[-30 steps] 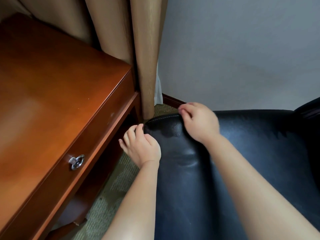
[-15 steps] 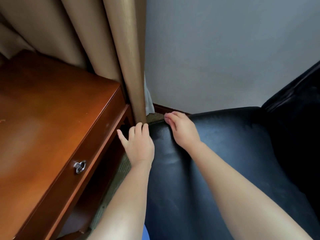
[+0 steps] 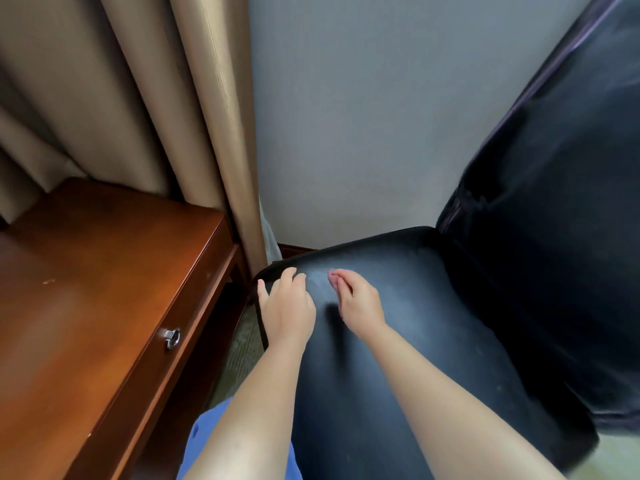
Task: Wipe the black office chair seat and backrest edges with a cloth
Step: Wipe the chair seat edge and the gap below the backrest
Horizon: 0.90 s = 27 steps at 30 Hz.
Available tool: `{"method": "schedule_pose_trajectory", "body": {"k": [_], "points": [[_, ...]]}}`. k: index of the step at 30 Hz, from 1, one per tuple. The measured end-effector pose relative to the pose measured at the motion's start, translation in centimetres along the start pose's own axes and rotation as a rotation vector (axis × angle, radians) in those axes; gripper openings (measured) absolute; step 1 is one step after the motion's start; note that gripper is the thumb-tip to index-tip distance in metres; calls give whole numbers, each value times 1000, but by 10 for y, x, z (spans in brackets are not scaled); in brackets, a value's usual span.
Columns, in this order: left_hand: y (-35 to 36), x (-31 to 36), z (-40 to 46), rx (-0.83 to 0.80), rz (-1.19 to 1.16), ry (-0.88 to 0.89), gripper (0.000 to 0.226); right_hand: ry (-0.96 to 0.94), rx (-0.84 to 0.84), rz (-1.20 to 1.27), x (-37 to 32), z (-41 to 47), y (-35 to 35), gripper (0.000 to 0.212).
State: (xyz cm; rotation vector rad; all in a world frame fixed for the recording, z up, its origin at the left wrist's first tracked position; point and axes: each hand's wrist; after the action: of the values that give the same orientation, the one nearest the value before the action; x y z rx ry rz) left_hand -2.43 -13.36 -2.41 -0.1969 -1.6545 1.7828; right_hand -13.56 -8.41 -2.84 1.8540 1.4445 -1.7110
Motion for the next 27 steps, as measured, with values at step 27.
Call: {"method": "schedule_pose_trajectory", "body": {"k": [27], "points": [[-65, 87, -153, -236, 106, 351, 36, 137, 225, 27, 51, -189, -86, 25]]}}
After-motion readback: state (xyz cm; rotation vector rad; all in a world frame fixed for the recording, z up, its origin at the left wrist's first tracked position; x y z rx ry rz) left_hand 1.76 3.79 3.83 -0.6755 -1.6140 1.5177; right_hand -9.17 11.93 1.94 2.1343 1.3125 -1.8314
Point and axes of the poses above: each hand's wrist, its own z-axis towards the middle knuckle, its own y-axis out of the palm, x = y × z, and after that the axes turned 14 degrees about y, right-handed
